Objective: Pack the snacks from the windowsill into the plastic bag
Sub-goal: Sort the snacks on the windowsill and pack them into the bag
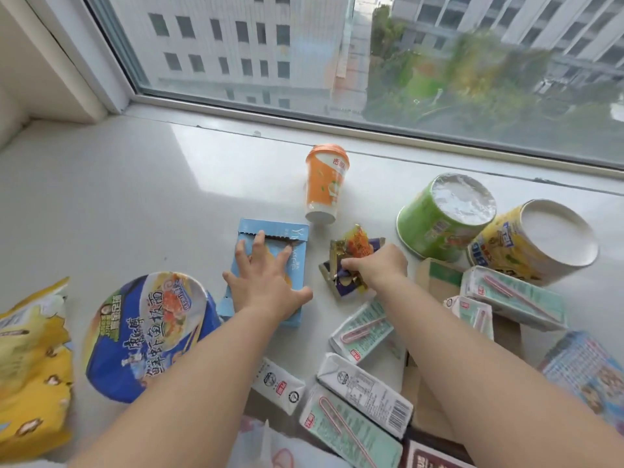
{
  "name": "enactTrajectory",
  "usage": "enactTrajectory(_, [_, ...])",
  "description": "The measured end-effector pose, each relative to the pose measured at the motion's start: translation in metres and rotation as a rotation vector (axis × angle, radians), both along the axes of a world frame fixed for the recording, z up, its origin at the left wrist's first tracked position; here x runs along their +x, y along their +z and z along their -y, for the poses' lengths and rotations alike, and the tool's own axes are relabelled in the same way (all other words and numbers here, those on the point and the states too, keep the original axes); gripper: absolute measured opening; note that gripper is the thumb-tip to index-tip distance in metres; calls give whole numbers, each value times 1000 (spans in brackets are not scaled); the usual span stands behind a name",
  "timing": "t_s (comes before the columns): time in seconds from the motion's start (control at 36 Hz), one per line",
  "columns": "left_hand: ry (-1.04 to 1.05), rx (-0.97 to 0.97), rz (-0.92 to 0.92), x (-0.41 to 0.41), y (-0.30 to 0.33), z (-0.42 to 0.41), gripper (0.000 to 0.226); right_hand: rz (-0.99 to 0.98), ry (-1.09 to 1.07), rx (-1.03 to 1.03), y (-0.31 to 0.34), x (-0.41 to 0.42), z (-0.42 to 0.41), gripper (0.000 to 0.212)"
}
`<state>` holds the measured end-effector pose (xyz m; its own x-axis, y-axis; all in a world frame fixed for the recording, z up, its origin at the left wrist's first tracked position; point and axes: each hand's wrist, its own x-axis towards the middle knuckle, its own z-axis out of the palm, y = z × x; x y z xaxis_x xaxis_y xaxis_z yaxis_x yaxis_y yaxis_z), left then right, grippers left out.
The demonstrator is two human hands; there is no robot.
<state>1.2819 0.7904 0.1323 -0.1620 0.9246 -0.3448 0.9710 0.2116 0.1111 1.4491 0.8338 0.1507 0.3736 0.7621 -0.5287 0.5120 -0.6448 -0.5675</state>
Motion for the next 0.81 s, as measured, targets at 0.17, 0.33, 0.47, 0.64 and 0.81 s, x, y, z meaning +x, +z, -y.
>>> enactTrajectory(0.17, [-49, -16, 15, 19, 2, 34, 79, -330, -324, 210, 34, 9, 56, 32])
enactTrajectory(0.33, [7, -42, 55, 22, 5, 40, 87, -240, -392, 162, 3, 1, 113, 29])
enactTrajectory(0.47, [71, 9, 141, 22, 9, 33, 116, -138, -364, 163, -4, -4, 105, 42])
enactTrajectory(0.64, [334, -102, 256, 15, 11, 26, 124, -27, -407, 272, -13, -19, 115, 94])
enactTrajectory(0.81, [434, -300, 490, -9, 19, 21, 82, -209, -298, 53, -15, -7, 109, 59])
